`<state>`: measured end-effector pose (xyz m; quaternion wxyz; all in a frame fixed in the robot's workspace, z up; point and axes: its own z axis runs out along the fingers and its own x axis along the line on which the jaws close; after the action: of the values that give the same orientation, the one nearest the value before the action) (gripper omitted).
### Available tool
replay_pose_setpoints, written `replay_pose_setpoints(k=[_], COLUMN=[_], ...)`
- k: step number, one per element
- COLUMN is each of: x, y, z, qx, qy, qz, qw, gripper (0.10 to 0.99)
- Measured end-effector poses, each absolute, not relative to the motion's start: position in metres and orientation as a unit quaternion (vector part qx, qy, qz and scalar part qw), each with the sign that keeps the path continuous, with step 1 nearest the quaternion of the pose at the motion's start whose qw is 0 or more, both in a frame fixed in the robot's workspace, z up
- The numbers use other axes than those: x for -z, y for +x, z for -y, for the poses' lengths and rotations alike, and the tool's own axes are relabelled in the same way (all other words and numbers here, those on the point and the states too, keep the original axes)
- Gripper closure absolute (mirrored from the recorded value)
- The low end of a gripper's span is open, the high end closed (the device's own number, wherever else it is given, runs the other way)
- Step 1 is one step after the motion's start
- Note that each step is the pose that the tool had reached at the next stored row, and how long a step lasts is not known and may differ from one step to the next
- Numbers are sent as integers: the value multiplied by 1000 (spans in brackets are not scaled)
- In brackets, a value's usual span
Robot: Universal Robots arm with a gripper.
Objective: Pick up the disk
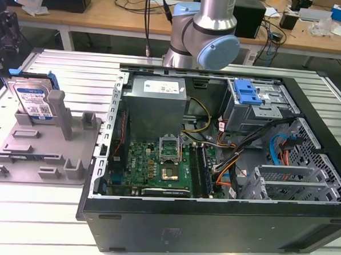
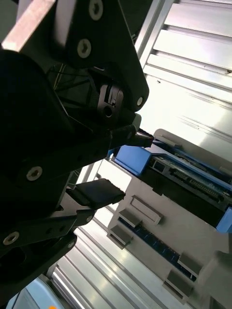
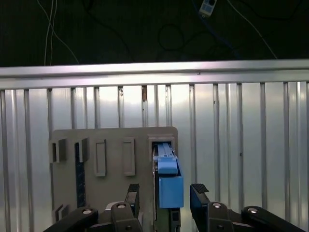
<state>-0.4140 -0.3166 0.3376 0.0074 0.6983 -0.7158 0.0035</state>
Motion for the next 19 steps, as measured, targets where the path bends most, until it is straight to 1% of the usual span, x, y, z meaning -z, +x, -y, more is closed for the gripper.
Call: replay_pose_setpoints(k=[19], x=[-317], y=[-412], z=[316], qx=[-4], qy=[703], qz=[711], qw=[9], gripper=[545])
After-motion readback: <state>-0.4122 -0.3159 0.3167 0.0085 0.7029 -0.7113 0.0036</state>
